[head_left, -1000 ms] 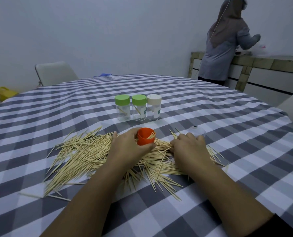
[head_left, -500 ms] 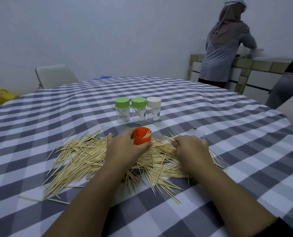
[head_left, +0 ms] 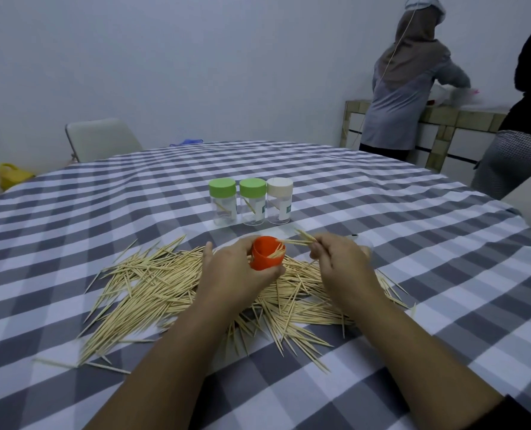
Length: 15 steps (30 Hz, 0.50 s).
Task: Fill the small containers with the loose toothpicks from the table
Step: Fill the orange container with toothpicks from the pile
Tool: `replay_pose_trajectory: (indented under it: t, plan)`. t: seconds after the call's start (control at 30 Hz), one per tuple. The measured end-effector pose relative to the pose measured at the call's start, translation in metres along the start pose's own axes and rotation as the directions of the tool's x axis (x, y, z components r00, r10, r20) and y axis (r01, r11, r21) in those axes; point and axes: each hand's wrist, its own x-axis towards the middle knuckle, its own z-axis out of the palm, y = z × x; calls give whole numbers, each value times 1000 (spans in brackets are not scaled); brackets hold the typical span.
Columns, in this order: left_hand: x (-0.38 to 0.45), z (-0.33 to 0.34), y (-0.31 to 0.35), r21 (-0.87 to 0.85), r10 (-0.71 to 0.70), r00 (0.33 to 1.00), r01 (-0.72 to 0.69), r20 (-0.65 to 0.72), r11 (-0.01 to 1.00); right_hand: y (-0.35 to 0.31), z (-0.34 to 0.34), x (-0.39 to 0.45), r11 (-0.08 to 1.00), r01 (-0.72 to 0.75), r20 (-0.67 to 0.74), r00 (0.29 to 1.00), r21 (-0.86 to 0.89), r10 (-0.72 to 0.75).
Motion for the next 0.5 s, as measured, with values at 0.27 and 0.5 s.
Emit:
replay_pose_trajectory:
  t: [0.27,0.5]
  plan:
    - [4,6,-2,70,71,997,-71,8,995,-4,7,3,917,244,-8,966,-315,-259]
    - [4,9,-5,83,107,994,-106,-3,991,-13,8,-3,849,343,-42,919,-402,-391]
